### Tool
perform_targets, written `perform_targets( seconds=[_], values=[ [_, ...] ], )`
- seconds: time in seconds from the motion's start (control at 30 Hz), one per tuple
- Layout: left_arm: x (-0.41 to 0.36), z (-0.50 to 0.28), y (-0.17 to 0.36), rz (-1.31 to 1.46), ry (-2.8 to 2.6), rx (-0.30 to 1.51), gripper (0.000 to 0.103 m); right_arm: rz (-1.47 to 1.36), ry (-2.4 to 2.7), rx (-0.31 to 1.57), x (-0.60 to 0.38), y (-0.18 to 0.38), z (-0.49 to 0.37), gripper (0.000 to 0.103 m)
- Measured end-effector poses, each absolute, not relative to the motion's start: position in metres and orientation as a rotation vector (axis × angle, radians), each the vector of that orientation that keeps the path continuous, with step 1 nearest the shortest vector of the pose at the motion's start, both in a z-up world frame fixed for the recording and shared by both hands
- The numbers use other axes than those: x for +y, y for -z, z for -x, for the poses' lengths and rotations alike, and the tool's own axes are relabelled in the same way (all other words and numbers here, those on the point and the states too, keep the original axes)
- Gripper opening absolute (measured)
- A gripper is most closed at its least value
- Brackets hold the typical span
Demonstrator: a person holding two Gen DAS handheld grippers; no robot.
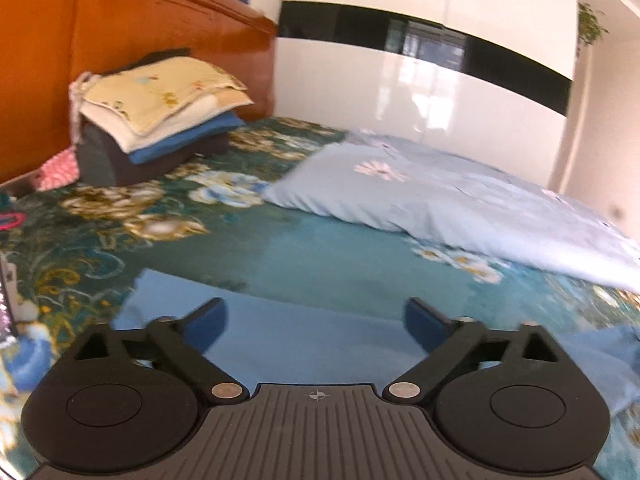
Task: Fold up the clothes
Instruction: 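Open the right gripper and withdraw both tools from the sweatpants, then grasp the ribbed cuff of the sweatpants with the right gripper and lift it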
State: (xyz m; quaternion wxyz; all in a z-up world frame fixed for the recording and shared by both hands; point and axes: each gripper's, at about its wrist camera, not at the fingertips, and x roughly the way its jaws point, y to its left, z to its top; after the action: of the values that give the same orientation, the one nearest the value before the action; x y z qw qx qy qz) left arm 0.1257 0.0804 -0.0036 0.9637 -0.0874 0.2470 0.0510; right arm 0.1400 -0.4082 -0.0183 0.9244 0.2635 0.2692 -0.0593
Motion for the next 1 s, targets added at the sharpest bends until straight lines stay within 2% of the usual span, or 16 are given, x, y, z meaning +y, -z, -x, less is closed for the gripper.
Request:
perform_targets(
  seconds=[0.23, 0.5, 0.57, 0.67, 0.7, 0.83, 0.9, 1.0],
  values=[
    [0.063, -0.123, 0.016, 0.143, -0.073, 0.548, 0.103, -0.701, 0.183, 0.630, -0.427, 0.057, -0.141, 0.072],
    [0.077, -0.115, 0.025, 0.205, -0.107, 0.583, 0.103, -0.789, 0.226, 0.603, -0.424, 0.072, -0.161, 0.073],
    [0.081, -0.113, 0.027, 0.227, -0.113, 0.590, 0.103, -0.804, 0.245, 0.586, -0.423, 0.074, -0.164, 0.069],
    [0.086, -0.109, 0.031, 0.239, -0.122, 0.600, 0.103, -0.860, 0.260, 0.563, -0.426, 0.079, -0.165, 0.050],
    [0.087, -0.108, 0.032, 0.242, -0.123, 0.603, 0.103, -0.889, 0.255, 0.559, -0.428, 0.083, -0.166, 0.040],
    [0.094, -0.104, 0.037, 0.263, -0.129, 0.616, 0.103, -0.986, 0.255, 0.541, -0.433, 0.092, -0.168, 0.018],
    [0.098, -0.102, 0.039, 0.278, -0.134, 0.620, 0.103, -0.996, 0.251, 0.527, -0.433, 0.092, -0.168, 0.012],
    [0.106, -0.100, 0.040, 0.303, -0.141, 0.618, 0.103, -0.950, 0.237, 0.489, -0.426, 0.082, -0.169, 0.010]
  ],
)
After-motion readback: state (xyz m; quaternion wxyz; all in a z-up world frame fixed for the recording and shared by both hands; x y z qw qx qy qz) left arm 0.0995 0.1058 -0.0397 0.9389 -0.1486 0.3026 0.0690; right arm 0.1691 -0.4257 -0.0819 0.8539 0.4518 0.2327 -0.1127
